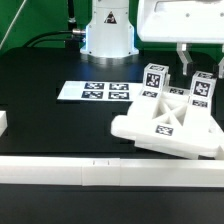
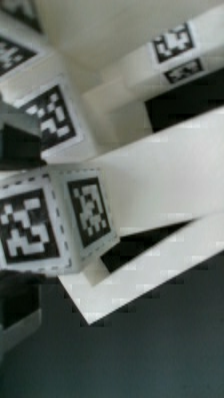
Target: Assemble chair
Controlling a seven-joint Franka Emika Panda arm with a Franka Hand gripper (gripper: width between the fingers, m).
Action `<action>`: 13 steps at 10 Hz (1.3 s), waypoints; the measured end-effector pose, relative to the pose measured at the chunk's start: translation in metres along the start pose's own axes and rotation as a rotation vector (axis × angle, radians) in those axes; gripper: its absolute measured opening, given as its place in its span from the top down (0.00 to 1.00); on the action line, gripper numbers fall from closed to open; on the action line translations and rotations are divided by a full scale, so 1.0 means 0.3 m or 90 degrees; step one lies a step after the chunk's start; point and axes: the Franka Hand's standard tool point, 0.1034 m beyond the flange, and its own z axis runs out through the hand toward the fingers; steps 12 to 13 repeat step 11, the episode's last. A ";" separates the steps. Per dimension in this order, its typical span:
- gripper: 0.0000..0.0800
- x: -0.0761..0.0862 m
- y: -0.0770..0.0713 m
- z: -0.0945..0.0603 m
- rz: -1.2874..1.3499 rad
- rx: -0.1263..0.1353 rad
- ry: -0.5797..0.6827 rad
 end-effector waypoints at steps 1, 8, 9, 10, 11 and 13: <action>0.67 -0.002 -0.003 0.000 0.070 0.006 -0.004; 0.21 0.001 -0.007 -0.006 0.097 0.013 -0.007; 0.19 0.002 -0.008 -0.008 0.101 0.015 -0.008; 0.19 0.001 -0.008 -0.006 0.101 0.015 -0.008; 0.19 0.001 -0.007 -0.006 0.101 0.015 -0.008; 0.19 0.001 -0.007 -0.006 0.101 0.015 -0.008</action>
Offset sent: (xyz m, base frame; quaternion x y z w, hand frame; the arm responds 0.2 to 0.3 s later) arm 0.0000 0.0000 0.0000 0.0000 0.0000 0.0000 1.0000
